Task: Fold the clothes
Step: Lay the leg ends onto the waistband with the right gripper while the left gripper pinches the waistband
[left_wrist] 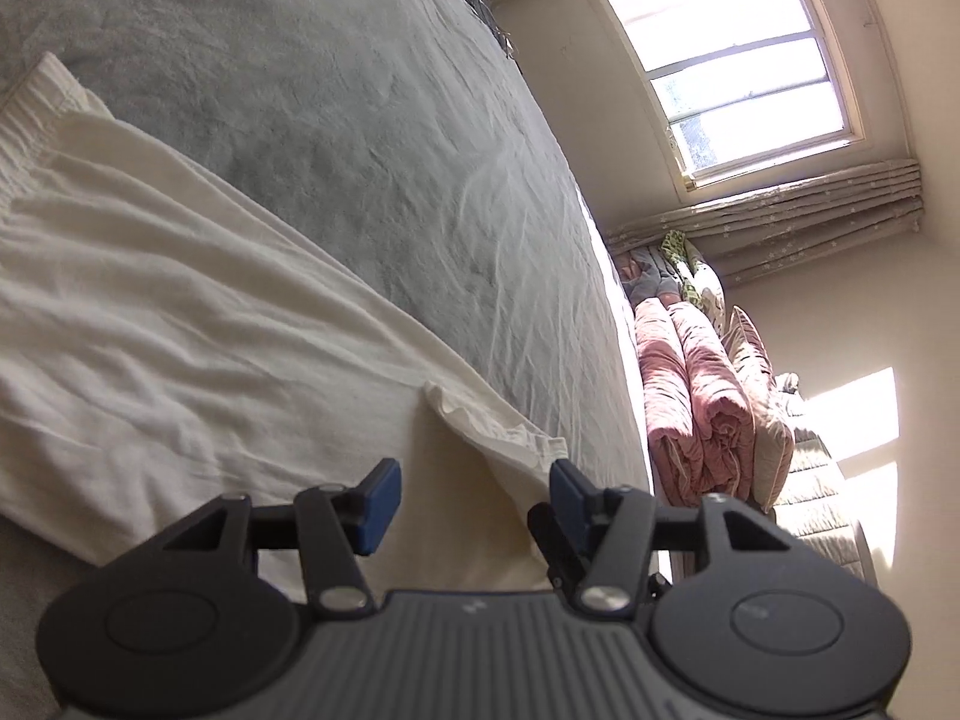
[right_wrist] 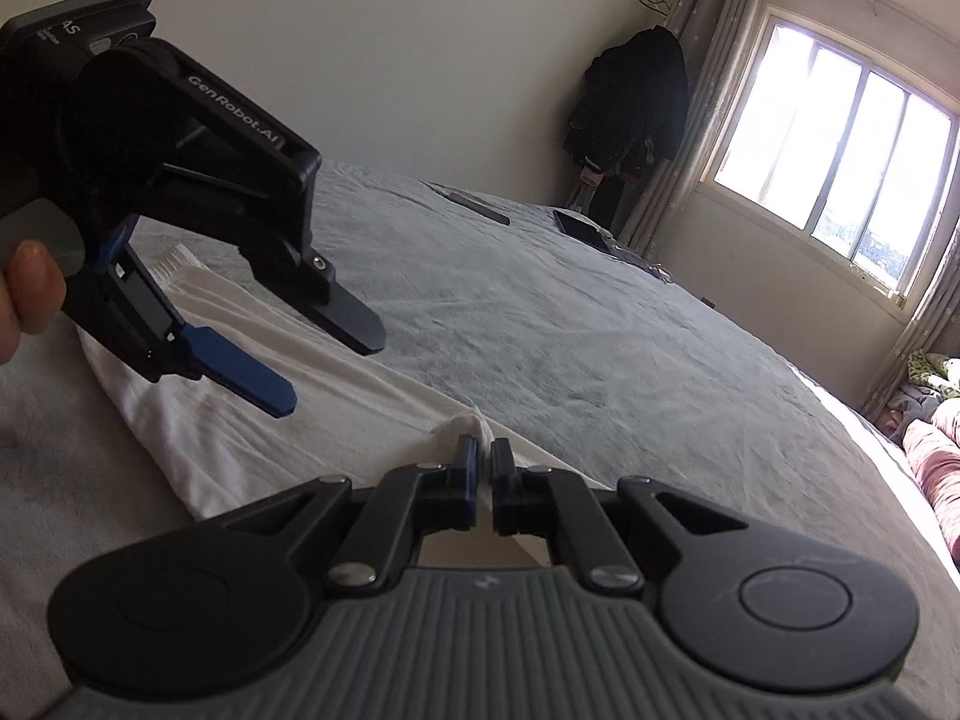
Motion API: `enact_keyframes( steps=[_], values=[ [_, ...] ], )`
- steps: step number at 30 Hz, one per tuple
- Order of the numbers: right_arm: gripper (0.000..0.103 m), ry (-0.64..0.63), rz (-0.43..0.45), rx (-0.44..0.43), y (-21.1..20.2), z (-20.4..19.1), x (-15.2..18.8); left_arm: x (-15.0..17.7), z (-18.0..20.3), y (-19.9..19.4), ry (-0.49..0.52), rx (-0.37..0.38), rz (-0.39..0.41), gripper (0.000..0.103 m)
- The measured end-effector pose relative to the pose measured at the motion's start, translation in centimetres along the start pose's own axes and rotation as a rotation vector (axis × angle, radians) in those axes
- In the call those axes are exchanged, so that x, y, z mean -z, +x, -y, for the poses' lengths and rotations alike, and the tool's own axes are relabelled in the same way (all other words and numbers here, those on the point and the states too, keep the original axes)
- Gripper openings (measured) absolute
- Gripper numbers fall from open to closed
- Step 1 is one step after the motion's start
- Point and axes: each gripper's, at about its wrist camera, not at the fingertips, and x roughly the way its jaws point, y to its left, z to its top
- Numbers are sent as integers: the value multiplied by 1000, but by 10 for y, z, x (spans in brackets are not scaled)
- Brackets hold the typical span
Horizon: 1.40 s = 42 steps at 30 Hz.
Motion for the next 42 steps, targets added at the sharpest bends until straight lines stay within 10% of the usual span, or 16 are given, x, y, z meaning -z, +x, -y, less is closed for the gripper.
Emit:
enact_keyframes(
  steps=[20, 30, 42],
  values=[
    [5, -38, 73, -46, -20, -30, -8, 2, -12, 19, -124, 12, -12, 54],
    [5, -41, 94, -29, -23, -36, -13, -5, -14, 10, -72, -65, 49, 9],
    [5, 4, 117, 24, -16, -67, -25, -38, 1, -17, 121, -112, 142, 2]
  ],
)
